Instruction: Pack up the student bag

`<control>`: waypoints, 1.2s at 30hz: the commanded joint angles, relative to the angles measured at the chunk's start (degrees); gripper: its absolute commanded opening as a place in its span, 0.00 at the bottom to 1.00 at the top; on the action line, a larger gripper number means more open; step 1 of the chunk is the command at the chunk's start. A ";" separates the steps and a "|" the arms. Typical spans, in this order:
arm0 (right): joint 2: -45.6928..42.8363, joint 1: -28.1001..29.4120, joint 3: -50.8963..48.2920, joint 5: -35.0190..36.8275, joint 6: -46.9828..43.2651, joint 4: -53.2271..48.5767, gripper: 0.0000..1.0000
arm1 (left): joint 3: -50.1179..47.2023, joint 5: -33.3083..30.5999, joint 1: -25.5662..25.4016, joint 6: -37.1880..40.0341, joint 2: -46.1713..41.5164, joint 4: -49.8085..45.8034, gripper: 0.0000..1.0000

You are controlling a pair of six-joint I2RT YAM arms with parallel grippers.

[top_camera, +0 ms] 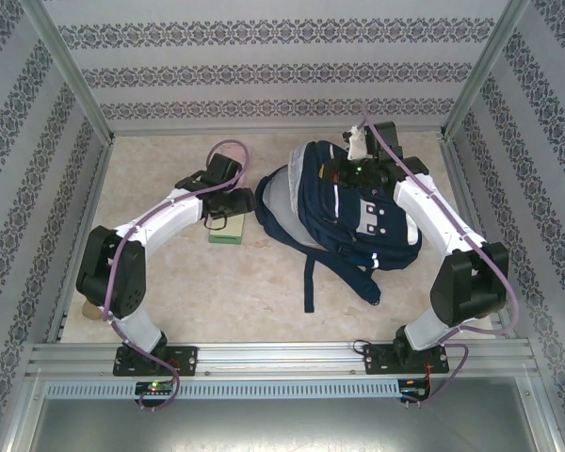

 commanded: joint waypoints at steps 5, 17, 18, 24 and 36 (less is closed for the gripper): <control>-0.25 1.82 -1.48 -1.33 0.39 4.00 0.00 | -0.27 -2.16 3.96 3.62 2.08 -2.84 0.67; -0.75 4.48 -3.66 -0.44 1.24 5.01 0.00 | 20.06 -7.35 6.53 15.92 19.63 -5.01 1.00; -0.87 4.59 -3.97 -0.44 1.38 5.14 0.00 | 22.34 -7.32 6.70 16.93 21.55 -5.74 1.00; -1.59 4.84 -4.47 -0.01 1.91 5.40 0.00 | 33.49 -10.58 6.98 20.92 31.58 -10.18 1.00; -1.35 4.99 -4.35 0.11 2.51 5.49 0.00 | 41.95 -9.66 8.56 23.76 40.28 -14.30 1.00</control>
